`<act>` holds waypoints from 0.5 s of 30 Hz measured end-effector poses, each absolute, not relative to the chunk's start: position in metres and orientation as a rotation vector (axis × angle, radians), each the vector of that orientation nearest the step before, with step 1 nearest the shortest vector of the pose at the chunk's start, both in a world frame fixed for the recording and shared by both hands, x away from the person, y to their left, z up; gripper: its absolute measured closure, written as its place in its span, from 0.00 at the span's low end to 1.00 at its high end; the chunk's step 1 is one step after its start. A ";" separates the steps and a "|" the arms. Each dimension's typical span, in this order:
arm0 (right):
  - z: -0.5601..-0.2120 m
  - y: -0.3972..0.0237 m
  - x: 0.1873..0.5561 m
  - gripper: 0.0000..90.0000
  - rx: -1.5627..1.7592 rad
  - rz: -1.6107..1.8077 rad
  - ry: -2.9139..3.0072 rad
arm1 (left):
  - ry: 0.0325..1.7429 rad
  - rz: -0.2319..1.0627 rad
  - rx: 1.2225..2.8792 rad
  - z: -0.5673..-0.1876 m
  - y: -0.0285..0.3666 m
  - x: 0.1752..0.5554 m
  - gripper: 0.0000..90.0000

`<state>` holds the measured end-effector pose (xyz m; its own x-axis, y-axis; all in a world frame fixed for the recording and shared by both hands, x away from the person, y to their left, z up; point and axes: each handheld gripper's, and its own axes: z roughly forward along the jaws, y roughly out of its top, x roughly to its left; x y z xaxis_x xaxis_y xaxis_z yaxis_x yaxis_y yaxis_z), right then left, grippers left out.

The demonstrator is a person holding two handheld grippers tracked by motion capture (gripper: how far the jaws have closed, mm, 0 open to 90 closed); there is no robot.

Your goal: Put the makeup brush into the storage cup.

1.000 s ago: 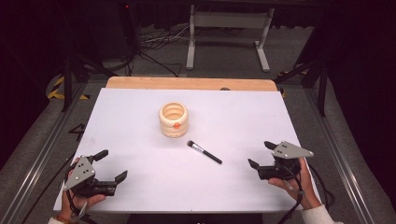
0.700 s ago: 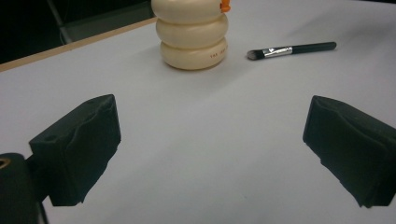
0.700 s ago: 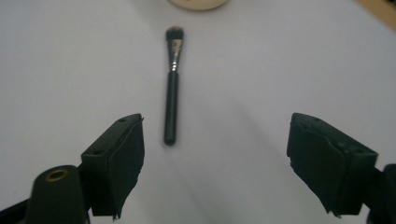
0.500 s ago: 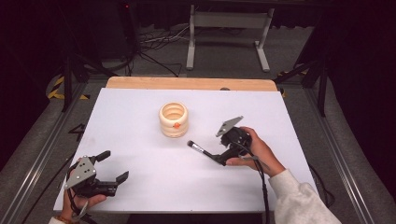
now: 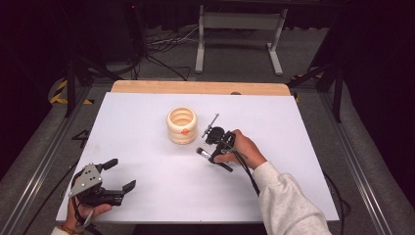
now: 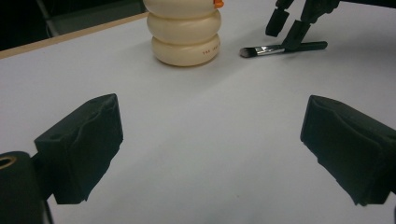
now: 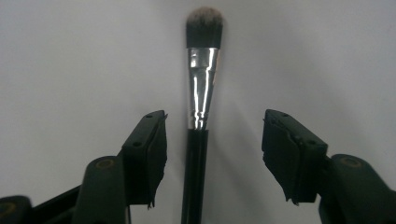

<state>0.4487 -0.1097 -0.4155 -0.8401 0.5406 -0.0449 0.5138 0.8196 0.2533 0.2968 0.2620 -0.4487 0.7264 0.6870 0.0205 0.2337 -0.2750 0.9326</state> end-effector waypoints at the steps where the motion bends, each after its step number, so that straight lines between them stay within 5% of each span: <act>1: -0.419 -0.109 0.450 0.55 0.835 0.347 2.900 | 0.715 0.518 1.842 -0.449 0.262 0.297 0.07; 5: -0.423 -0.108 0.453 0.61 0.842 0.337 2.901 | 0.716 0.515 1.848 -0.449 0.261 0.298 0.08; 10: -0.423 -0.108 0.453 0.86 0.833 0.352 2.913 | 0.718 0.502 1.856 -0.450 0.260 0.299 0.08; 15: -0.422 -0.110 0.452 0.88 0.799 0.359 2.923 | 0.719 0.491 1.860 -0.451 0.259 0.300 0.09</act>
